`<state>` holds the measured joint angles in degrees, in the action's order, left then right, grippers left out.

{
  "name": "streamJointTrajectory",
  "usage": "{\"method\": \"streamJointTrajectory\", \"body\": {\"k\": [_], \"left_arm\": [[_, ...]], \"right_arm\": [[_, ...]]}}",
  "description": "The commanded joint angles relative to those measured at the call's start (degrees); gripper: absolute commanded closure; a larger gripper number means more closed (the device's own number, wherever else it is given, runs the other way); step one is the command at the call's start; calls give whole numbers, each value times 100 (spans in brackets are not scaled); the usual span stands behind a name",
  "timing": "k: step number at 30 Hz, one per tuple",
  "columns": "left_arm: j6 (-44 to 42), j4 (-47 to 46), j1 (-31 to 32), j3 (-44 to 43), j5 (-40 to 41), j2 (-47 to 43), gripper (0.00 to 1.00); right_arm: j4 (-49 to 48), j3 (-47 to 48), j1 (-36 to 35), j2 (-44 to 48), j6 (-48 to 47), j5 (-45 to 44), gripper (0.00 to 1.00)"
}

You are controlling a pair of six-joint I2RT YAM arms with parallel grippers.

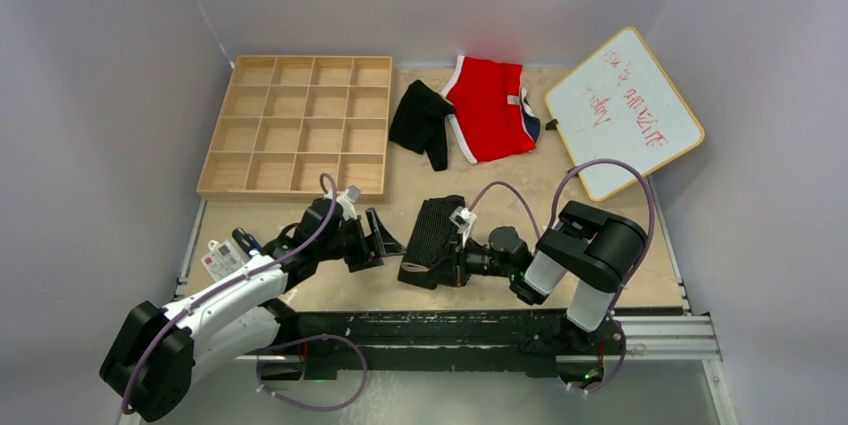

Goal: Roll the underwear
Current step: Roll the underwear to the center of the board.

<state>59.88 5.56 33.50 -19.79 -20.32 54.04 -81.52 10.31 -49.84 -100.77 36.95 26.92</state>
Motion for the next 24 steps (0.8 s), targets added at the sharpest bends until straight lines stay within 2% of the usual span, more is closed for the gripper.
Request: {"method": "streamJointTrajectory", "body": {"k": [1, 6, 12, 17, 19, 24], "left_arm": [[-484, -319, -14, 13, -213, 23, 26], [-700, -664, -13, 33, -479, 216, 26], [-910, -640, -14, 2, -587, 448, 25], [-978, -815, -8, 31, -621, 862, 26], [-956, -1041, -2, 86, -670, 1093, 29], [-790, -1505, 4, 162, -709, 1611, 38]], "right_arm": [[939, 356, 313, -96, 823, 353, 88], [779, 517, 734, -764, 1421, 951, 88], [641, 619, 1171, -1358, 2101, 1374, 86], [1320, 776, 1290, -1279, 2051, 1390, 83], [1580, 854, 1341, -1318, 1988, 1405, 83], [1286, 824, 1591, -1695, 2078, 1656, 82]]}}
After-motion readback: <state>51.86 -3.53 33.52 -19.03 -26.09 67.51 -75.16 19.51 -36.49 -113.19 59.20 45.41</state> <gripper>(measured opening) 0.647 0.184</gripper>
